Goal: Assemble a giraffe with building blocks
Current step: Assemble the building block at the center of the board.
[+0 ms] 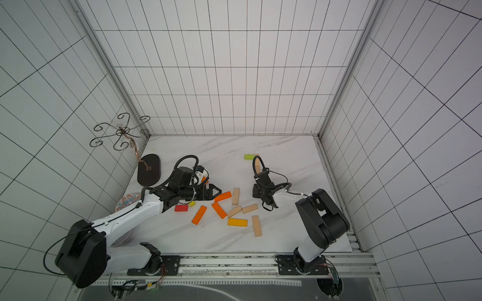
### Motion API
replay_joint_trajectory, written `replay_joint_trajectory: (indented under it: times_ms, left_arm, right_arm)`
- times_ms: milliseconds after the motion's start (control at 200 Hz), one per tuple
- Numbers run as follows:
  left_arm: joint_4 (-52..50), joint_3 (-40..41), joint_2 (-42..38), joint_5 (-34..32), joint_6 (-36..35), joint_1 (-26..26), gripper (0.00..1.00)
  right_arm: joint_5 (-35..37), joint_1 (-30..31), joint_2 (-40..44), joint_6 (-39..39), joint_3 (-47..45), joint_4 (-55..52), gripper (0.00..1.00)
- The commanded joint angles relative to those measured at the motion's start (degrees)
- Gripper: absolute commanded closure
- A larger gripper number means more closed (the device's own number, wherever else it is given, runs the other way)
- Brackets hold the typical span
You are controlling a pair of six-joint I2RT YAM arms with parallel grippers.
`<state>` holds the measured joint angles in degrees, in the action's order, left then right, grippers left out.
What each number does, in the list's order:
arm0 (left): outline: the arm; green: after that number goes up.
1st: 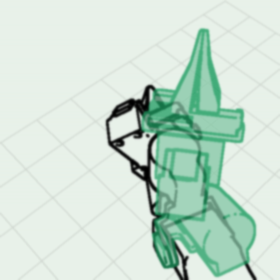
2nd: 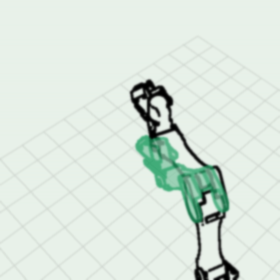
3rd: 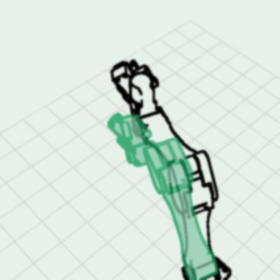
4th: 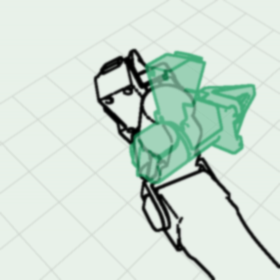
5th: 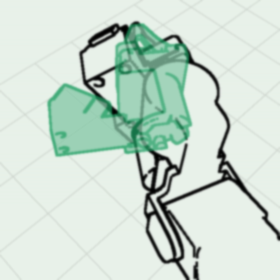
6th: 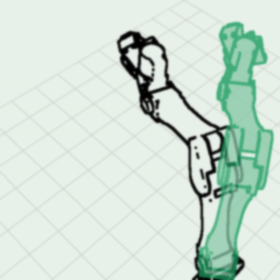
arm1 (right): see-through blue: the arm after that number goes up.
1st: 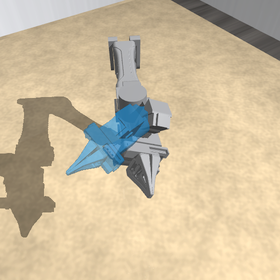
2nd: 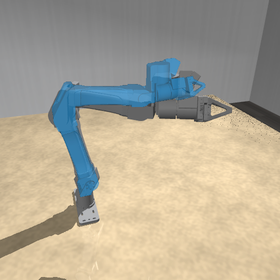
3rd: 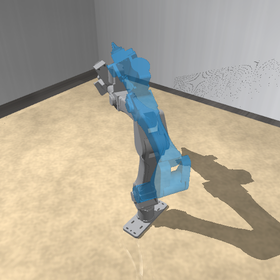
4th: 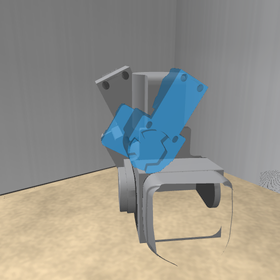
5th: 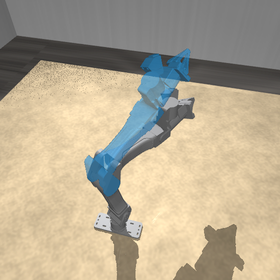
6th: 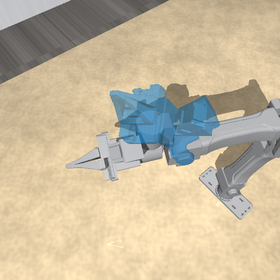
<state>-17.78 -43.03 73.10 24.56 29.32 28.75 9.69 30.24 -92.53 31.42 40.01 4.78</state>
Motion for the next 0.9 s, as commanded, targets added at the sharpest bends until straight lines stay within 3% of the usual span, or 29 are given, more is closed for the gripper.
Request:
replay_joint_trajectory:
  times_ms: [0, 895]
  left_arm:
    - [1.1, 0.7, -0.7, 0.6, -0.4, -0.4, 0.04]
    - [-1.1, 0.2, -2.1, 0.1, -1.2, -0.8, 0.04]
  right_arm:
    - [-0.4, -1.0, -2.4, -0.2, 1.1, -5.5, 0.73]
    - [0.1, -1.2, -2.3, -0.8, 3.3, -6.4, 0.48]
